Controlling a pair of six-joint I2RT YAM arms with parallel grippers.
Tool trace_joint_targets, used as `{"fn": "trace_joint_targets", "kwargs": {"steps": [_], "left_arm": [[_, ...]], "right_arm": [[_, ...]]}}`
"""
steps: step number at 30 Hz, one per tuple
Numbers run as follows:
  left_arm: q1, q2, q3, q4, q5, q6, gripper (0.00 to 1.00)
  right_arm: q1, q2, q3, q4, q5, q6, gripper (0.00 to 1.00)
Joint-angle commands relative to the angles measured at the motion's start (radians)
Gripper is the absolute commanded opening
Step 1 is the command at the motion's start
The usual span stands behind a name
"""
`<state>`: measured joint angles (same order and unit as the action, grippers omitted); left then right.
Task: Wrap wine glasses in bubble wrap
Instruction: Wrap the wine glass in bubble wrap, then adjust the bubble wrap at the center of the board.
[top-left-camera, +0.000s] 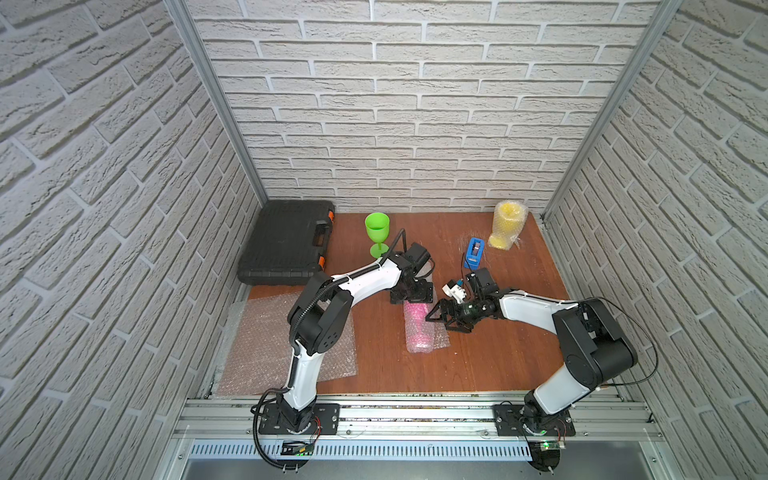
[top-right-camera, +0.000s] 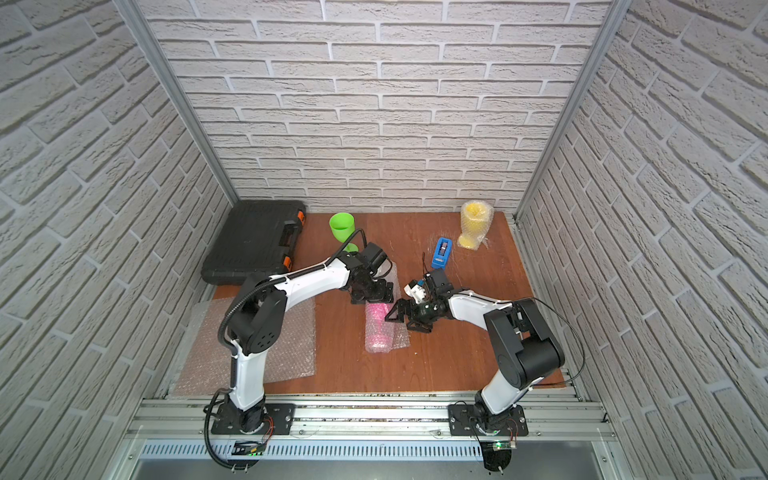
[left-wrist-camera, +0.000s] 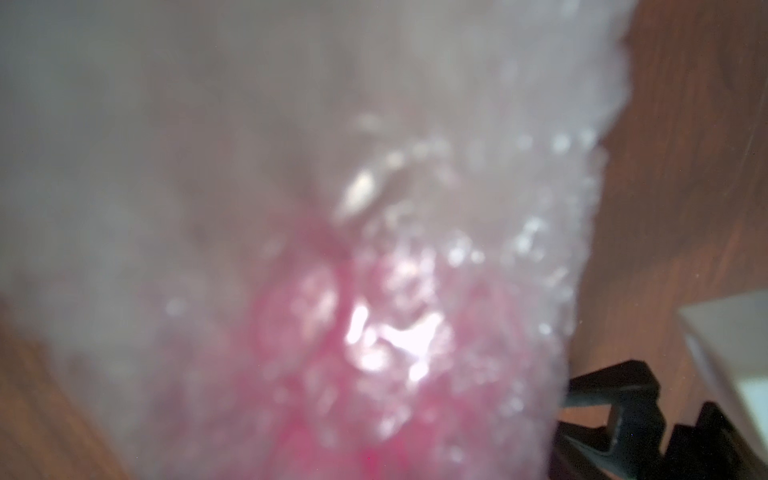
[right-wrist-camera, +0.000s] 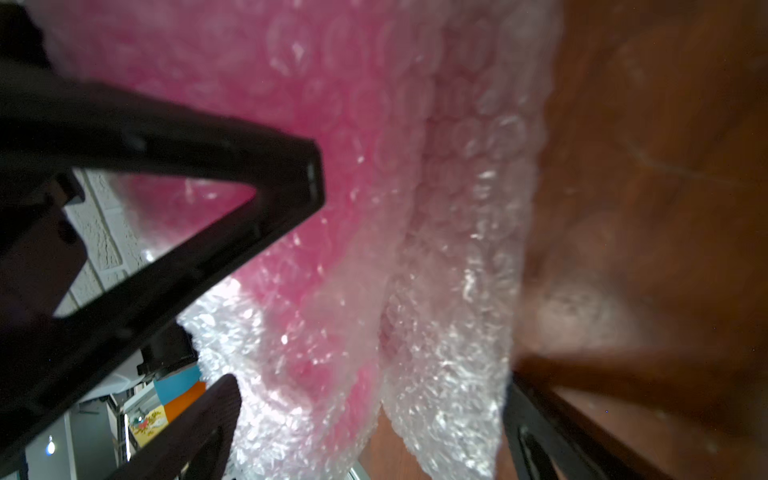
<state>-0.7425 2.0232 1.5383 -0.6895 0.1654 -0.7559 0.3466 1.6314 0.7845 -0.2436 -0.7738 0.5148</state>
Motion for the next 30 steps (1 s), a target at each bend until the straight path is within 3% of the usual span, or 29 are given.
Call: {"fn": "trace_joint_targets", "kwargs": {"steps": [1,5,23,30], "left_arm": [[0.004,0.037,0.015,-0.059,-0.029,0.009,0.91],[0.006,0.038,0.017,-0.064,-0.032,0.009,0.91],[0.019,-0.045,-0.004,-0.055,-0.043,0.007,0.93],[0.024,-0.142,0.025,-0.117,-0.084,0.058,0.98]], "right_arm": [[0.040,-0.019,0.035,-0.025,-0.033,-0.053,0.96],[0.077,-0.031,0.065,-0.098,0.009,-0.056,0.85],[0.123,-0.016,0.129,-0.206,0.121,-0.037,0.06],[0.145,-0.041,0.218,-0.394,0.188,-0.167,0.03]]}}
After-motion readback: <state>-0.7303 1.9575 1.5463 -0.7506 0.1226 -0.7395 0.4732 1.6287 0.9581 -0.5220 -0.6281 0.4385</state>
